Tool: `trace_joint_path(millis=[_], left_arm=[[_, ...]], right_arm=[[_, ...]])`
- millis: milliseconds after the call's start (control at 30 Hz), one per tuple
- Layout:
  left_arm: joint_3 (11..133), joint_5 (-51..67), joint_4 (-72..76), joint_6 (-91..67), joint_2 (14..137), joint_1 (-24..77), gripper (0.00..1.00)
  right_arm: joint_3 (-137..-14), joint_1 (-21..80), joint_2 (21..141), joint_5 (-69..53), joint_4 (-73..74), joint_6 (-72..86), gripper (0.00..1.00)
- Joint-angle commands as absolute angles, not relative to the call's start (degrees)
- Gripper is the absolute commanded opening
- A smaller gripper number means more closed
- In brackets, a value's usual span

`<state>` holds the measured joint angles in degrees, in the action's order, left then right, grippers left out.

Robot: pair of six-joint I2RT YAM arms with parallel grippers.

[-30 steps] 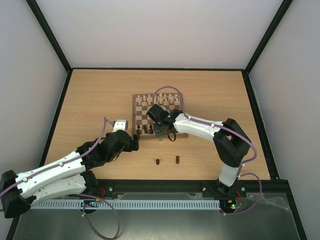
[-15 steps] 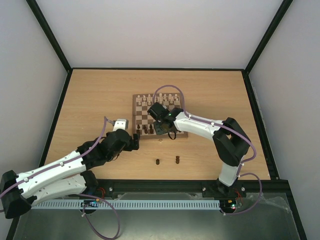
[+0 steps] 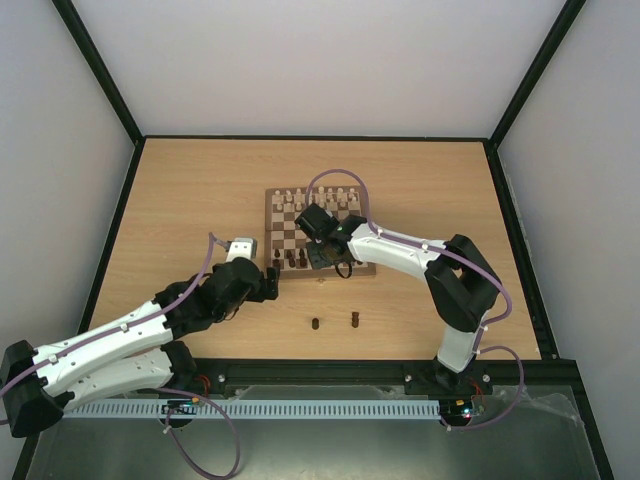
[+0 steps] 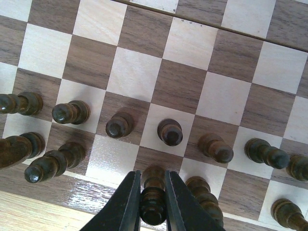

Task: Set up the chess pieces on the board
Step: Place the chess piece on the chessboard.

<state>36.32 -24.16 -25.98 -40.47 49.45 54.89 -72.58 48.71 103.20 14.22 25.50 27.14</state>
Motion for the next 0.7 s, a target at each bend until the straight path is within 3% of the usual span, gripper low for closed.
trace_joint_path(millis=[0,133,367,667], left_arm=[[36.8,-24.17,-25.22,-39.79,49.66,54.32,0.99],[36.78,-24.17,-25.27,-39.73,49.65,54.32,0.99],[36.73,-24.08,-25.23,-39.76,49.66,54.32,0.99],[36.81,-24.31,-25.49,-39.99,49.65,54.32,0.99]], right_arm=[[-73.45,48.43,104.72,13.4,26.76,26.24,0.12],[-73.34,48.43,104.88,13.36,26.75,26.27,0.13],[-72.51,48.43,102.96,13.36,26.79,26.63,0.27],[-71.98,48.43,99.39,13.84,27.01,26.85,0.3]])
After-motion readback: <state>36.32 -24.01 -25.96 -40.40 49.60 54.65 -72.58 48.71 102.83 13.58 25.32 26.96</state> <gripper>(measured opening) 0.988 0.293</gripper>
